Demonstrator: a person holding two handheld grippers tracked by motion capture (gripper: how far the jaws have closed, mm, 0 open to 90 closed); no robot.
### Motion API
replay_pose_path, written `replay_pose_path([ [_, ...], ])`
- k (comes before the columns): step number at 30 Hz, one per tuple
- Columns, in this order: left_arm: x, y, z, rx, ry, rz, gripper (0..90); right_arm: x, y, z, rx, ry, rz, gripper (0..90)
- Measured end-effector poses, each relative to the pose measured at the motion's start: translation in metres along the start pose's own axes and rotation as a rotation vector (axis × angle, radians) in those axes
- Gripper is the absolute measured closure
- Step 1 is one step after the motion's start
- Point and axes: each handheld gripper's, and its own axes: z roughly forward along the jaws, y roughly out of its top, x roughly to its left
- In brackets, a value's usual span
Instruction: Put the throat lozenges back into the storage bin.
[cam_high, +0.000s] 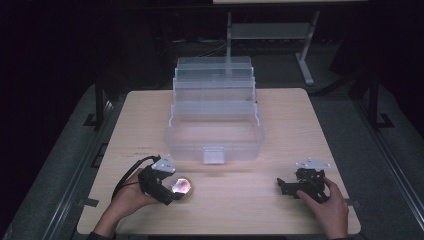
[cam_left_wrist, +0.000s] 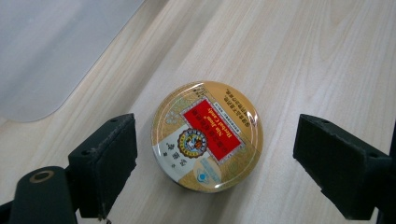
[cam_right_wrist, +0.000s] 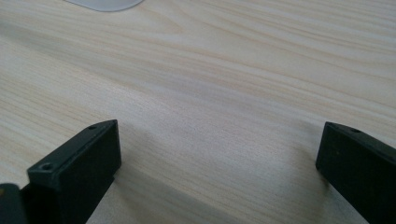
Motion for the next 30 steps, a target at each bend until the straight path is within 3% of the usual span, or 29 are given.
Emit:
replay_pose_path([
  [18,0.003,0.007,0.018,0.08,-0.008,0.028,12.6,0.0,0.0,0.0,0.0,0.0,0.0,0.0],
  [19,0.003,0.008,0.021,0.105,-0.007,0.042,12.6,0.0,0.0,0.0,0.0,0.0,0.0,0.0],
  [30,0.001,0.013,0.032,0.16,-0.009,0.065,12.6,0.0,0.0,0.0,0.0,0.0,0.0,0.0],
])
